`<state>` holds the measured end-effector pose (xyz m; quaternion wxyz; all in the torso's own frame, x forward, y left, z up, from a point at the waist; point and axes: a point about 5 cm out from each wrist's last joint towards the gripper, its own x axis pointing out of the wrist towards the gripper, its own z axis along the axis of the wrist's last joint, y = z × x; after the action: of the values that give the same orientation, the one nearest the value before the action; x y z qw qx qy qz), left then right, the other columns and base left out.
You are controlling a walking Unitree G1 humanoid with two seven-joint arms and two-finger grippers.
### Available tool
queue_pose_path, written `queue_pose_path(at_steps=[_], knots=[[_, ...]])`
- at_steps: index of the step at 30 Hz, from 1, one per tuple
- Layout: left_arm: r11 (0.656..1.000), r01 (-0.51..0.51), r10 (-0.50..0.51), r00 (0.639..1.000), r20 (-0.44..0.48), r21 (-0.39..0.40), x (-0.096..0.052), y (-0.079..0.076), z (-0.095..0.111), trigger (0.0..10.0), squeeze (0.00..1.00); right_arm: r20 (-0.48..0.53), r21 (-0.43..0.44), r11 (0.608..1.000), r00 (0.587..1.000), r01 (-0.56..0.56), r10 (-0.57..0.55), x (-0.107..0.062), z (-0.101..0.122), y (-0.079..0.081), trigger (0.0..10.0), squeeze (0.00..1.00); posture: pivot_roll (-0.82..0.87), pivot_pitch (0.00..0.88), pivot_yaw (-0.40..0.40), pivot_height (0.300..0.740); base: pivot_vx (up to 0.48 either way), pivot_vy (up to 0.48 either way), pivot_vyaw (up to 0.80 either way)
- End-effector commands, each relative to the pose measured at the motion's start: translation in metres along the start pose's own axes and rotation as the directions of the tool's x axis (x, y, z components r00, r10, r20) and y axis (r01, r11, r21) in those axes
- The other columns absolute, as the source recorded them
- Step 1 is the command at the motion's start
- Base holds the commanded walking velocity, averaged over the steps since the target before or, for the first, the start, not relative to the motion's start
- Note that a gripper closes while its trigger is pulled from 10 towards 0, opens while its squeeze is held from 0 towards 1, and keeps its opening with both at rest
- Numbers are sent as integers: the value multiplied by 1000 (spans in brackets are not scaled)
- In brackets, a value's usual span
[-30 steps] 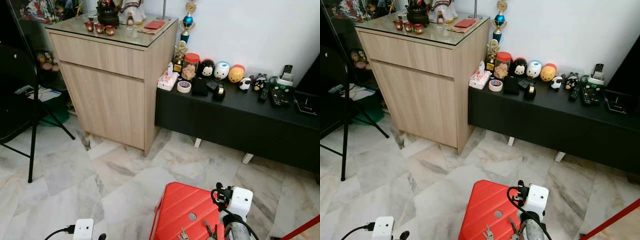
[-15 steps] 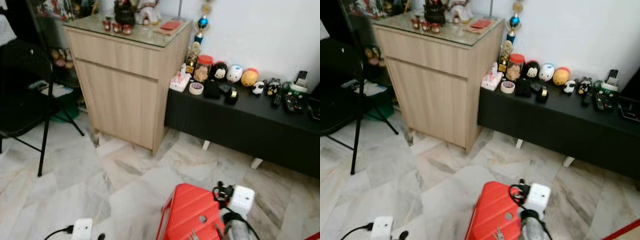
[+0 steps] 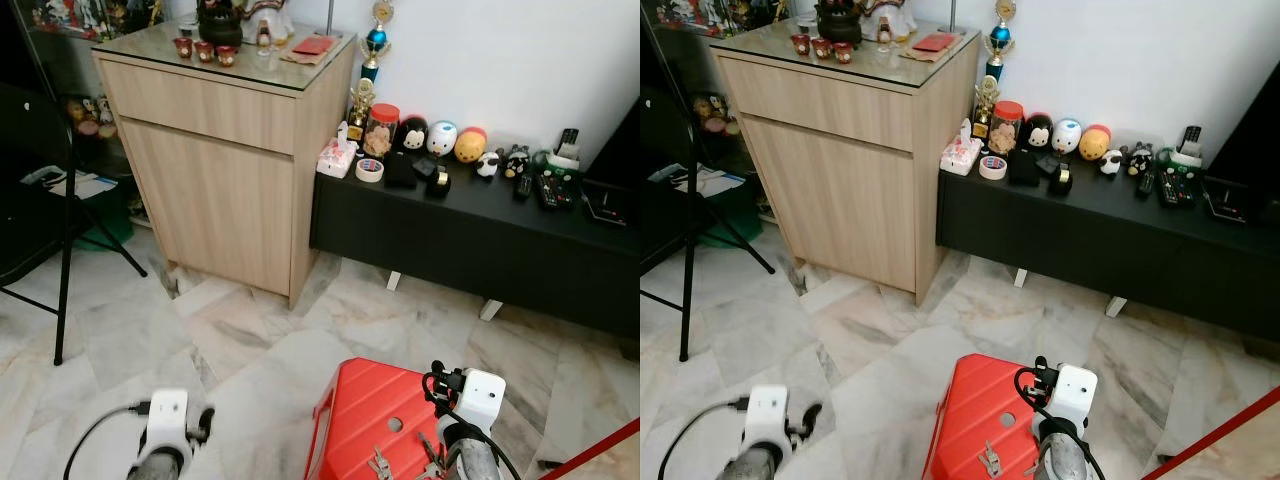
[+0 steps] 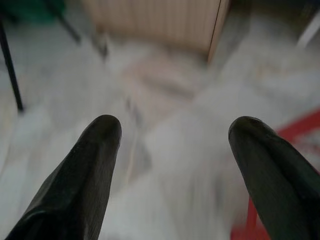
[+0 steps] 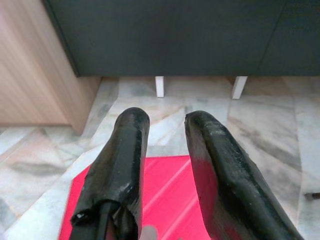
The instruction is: Hang keys on a hook
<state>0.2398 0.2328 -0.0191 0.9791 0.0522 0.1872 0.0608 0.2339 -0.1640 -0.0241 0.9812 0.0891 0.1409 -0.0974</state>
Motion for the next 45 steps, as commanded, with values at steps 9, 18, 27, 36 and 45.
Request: queue_pose_path(at_steps=[9, 18, 27, 36, 45], knots=[[999, 43, -34, 946, 324, -20, -9, -4, 47, 10000, 0, 107, -35, 999, 994, -13, 16, -3, 16, -7, 10000, 0, 87, 4, -89, 740, 0, 0, 0], [996, 51, -25, 936, 350, -66, -16, -12, 56, 10000, 0, 124, -44, 999, 992, -25, 30, -4, 22, -6, 10000, 0, 70, 0, -91, 740, 0, 0, 0], [993, 71, -35, 938, 346, -94, -12, -16, 65, 10000, 0, 126, -39, 999, 992, -26, 31, -4, 23, -3, 10000, 0, 66, 0, -80, 740, 0, 92, 0], [995, 82, -55, 934, 352, -63, -13, -17, 70, 10000, 0, 122, -32, 999, 992, -26, 30, -4, 24, -1, 10000, 0, 71, 0, -81, 740, 0, 332, 0], [991, 112, -79, 927, 365, -68, -13, -22, 75, 10000, 0, 127, -26, 999, 992, -21, 24, -3, 27, 0, 10000, 0, 73, 5, -81, 740, 0, 0, 0]])
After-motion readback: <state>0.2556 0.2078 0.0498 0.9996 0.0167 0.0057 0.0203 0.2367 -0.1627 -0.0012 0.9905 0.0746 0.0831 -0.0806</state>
